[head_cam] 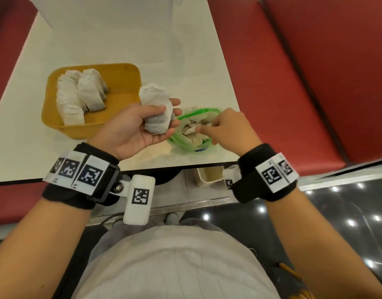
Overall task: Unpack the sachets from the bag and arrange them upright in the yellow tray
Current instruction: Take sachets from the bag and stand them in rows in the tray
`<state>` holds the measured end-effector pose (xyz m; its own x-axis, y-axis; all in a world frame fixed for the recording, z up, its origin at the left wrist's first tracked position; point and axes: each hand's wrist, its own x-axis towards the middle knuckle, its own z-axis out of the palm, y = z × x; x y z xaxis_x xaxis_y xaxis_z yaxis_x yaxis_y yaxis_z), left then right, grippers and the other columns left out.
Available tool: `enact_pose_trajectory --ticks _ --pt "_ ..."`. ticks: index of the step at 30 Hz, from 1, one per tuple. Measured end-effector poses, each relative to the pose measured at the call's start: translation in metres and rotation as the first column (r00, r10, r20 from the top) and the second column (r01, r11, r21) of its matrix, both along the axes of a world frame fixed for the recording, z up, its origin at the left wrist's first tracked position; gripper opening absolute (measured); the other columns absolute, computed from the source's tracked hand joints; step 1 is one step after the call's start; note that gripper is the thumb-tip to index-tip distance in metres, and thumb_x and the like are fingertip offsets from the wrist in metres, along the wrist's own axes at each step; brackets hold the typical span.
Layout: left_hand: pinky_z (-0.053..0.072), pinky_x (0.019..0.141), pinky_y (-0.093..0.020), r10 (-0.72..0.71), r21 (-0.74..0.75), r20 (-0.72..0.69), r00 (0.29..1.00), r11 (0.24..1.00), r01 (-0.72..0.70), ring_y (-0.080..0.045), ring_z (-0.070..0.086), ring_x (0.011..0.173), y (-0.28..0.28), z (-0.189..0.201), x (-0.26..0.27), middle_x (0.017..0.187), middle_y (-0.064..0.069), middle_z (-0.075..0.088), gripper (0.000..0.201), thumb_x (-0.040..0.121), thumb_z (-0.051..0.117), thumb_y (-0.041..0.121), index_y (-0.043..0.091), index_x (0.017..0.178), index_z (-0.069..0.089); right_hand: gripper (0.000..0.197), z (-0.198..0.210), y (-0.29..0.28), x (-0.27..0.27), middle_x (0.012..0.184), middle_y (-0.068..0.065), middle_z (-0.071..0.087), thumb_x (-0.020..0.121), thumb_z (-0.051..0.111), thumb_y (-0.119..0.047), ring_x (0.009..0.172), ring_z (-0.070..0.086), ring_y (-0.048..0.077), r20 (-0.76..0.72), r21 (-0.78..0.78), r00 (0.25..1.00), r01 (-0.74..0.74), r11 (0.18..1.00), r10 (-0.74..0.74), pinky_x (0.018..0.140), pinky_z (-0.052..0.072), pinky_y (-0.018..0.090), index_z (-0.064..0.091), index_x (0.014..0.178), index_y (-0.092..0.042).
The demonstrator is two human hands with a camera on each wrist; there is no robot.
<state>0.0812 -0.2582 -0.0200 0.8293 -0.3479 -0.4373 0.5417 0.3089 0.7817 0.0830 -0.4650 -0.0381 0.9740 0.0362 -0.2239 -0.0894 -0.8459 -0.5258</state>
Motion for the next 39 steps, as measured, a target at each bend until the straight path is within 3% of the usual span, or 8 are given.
enact_pose_trajectory --ticks 4,9,18,23,28,31,35,39 --pt "0.057 0.064 -0.021 -0.002 0.028 -0.006 1.000 1.000 0.002 -0.011 0.067 0.078 0.000 -0.002 -0.001 0.095 -0.002 0.071 0.027 0.099 0.042 0.012 0.012 0.115 0.063 0.045 -0.026 0.011 -0.004 0.052 -0.007 0.036 0.078 0.070 -0.025 0.049 0.034 0.011 0.014 0.016 0.996 0.089 0.996 -0.089 0.052 0.026 0.026 0.034 0.052 -0.024" --pt "0.057 0.065 -0.023 0.012 0.027 -0.027 1.000 1.000 -0.011 -0.014 0.067 0.084 0.000 -0.005 -0.001 0.099 -0.004 0.071 0.028 0.099 0.041 0.014 0.011 0.118 0.062 0.023 -0.023 0.000 0.004 0.061 0.006 0.047 0.080 0.067 -0.014 0.057 0.044 0.014 0.013 0.327 0.993 0.103 0.939 -0.113 0.055 0.033 0.025 0.061 0.072 0.007" --pt "0.059 0.069 -0.027 0.016 -0.111 -0.103 0.994 0.993 -0.028 -0.020 0.066 0.089 0.005 -0.005 0.004 0.106 -0.008 0.069 0.035 0.100 0.037 0.023 0.009 0.121 0.061 0.018 0.017 -0.025 -0.005 0.079 0.020 0.066 0.096 0.053 -0.010 0.060 0.062 0.010 0.075 0.464 0.997 -0.012 0.886 -0.027 0.045 0.046 0.021 0.063 0.090 0.003" --pt "0.060 0.076 -0.035 -0.014 -0.086 -0.130 0.991 0.996 0.003 -0.024 0.066 0.096 0.009 -0.003 0.003 0.102 -0.008 0.071 0.034 0.101 0.037 0.022 0.009 0.119 0.062 0.018 0.039 -0.020 -0.016 0.080 0.011 0.063 0.098 0.049 -0.009 0.066 0.061 0.013 0.082 0.588 0.996 -0.034 0.808 -0.017 0.051 0.046 0.028 0.061 0.095 0.005" --pt "0.055 0.082 -0.043 -0.063 -0.077 -0.183 0.981 0.996 0.050 -0.025 0.066 0.092 0.015 0.000 0.004 0.106 -0.011 0.066 0.025 0.097 0.045 0.017 0.009 0.117 0.057 0.024 0.073 0.018 -0.023 0.076 0.011 0.061 0.091 0.049 -0.018 0.064 0.055 0.015 0.063 0.717 0.974 -0.195 0.669 0.216 0.048 0.044 0.023 0.062 0.090 0.002" --pt "0.056 0.083 -0.043 -0.155 -0.137 -0.180 0.971 0.982 0.132 -0.030 0.061 0.102 0.023 0.003 0.007 0.114 -0.015 0.061 0.039 0.087 0.054 0.025 0.011 0.123 0.053 0.020 0.078 0.045 -0.013 0.065 0.004 0.053 0.096 0.050 -0.012 0.056 0.046 0.013 0.044 0.592 0.948 -0.279 0.756 0.315 0.047 0.038 0.020 0.060 0.082 -0.002" --pt "0.053 0.088 -0.046 -0.283 -0.180 -0.202 0.938 0.952 0.248 -0.033 0.060 0.106 0.037 0.011 0.014 0.113 -0.015 0.065 0.052 0.089 0.050 0.047 0.013 0.129 0.055 0.020 0.071 0.068 0.012 0.068 -0.007 0.059 0.097 0.049 -0.016 0.058 0.054 0.006 0.099 0.161 0.925 -0.377 0.912 0.366 0.059 0.041 0.021 0.060 0.080 -0.016" --pt "0.058 0.081 -0.038 -0.338 -0.137 -0.108 0.935 0.936 0.323 -0.032 0.060 0.109 0.053 0.017 0.017 0.118 -0.016 0.064 0.046 0.086 0.053 0.028 0.006 0.127 0.055 0.017 0.074 0.084 0.024 0.077 -0.003 0.061 0.096 0.049 -0.016 0.066 0.053 0.006 0.201 -0.014 0.911 -0.365 0.931 0.360 0.058 0.037 0.014 0.064 0.090 -0.013"
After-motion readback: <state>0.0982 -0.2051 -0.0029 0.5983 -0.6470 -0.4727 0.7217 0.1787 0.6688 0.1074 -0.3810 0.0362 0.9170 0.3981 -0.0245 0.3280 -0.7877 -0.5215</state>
